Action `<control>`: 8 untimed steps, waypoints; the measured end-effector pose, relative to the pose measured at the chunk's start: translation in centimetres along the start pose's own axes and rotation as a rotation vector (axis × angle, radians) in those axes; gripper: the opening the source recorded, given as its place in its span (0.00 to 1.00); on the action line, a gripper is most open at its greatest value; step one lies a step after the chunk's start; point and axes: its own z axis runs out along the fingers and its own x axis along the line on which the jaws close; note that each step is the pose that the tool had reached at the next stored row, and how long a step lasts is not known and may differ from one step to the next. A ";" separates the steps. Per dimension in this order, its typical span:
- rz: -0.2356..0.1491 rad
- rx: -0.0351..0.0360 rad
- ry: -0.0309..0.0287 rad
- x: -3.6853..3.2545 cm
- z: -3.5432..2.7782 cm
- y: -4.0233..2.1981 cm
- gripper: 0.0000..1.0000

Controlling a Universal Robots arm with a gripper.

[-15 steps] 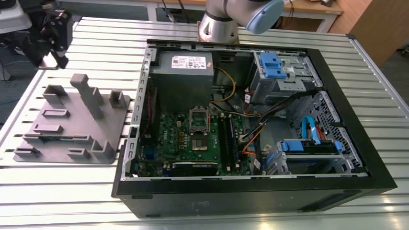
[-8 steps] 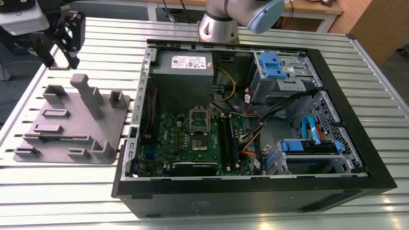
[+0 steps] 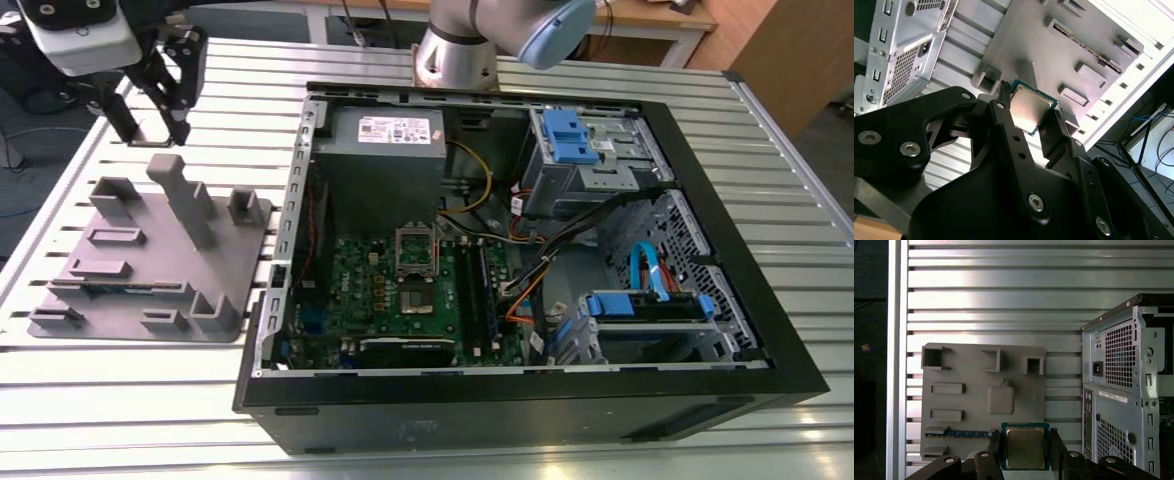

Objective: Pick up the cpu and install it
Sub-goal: 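Pick up the cpu and move it towards the insertion slot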

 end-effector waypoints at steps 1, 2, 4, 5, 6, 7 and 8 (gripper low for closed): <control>0.000 0.0000 0.0000 -0.32 0.00 0.00 0.47; 0.000 0.0000 0.0000 -0.66 0.01 0.01 0.47; 0.000 0.0001 0.0002 -1.40 0.01 0.02 0.47; 0.000 0.0001 0.0001 -1.80 0.02 0.03 0.47; 0.000 0.0000 0.0000 -2.20 0.03 0.04 0.47; 0.000 0.0000 0.0000 -2.60 0.04 0.04 0.47; 0.000 0.0000 0.0000 -2.99 0.04 0.05 0.47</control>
